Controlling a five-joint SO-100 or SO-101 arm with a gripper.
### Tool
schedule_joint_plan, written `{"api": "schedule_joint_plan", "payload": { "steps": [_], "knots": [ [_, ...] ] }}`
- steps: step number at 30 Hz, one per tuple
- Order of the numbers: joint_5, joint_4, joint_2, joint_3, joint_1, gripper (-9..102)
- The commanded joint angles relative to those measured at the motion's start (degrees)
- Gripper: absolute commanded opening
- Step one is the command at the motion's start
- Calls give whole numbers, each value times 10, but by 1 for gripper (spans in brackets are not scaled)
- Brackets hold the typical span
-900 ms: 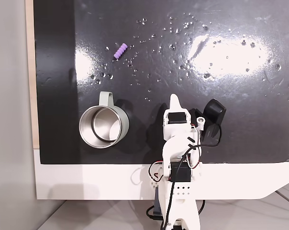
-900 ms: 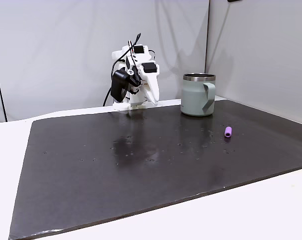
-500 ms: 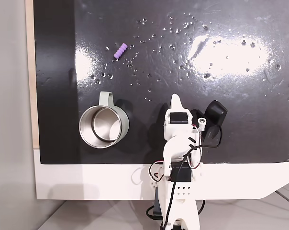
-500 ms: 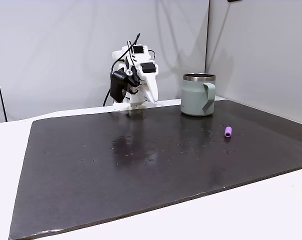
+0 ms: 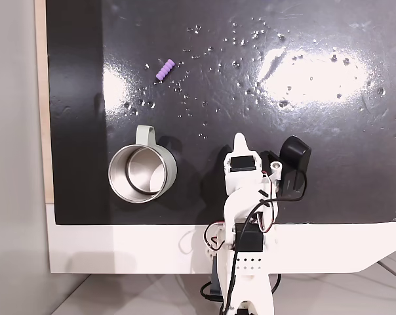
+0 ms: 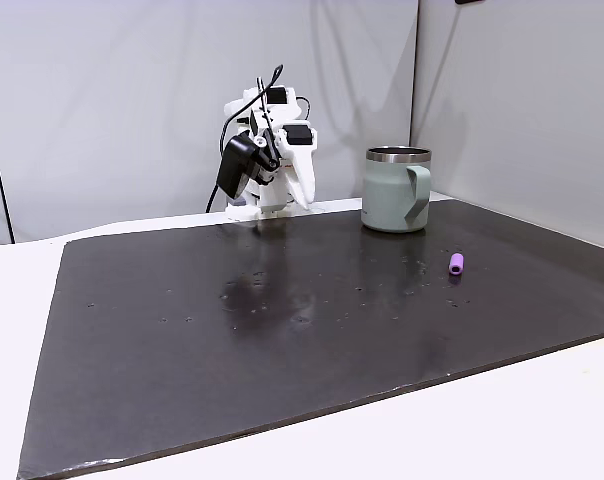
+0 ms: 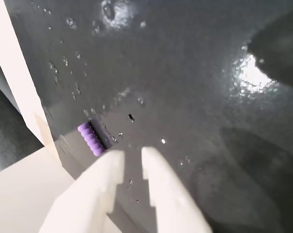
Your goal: Grasp a pengrip and put it in the cup.
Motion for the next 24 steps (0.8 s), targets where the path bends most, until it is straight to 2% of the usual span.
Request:
{"api": "schedule_joint_plan", "payload": {
  "steps": [1,10,15,24],
  "knots": [
    [-30,24,-22,-83,-27,0],
    [-31,46,-321,-337,-81,1],
    [-44,120,-512,-520,-98,13],
    [-34,214,-737,-730,-131,22]
  ]
}}
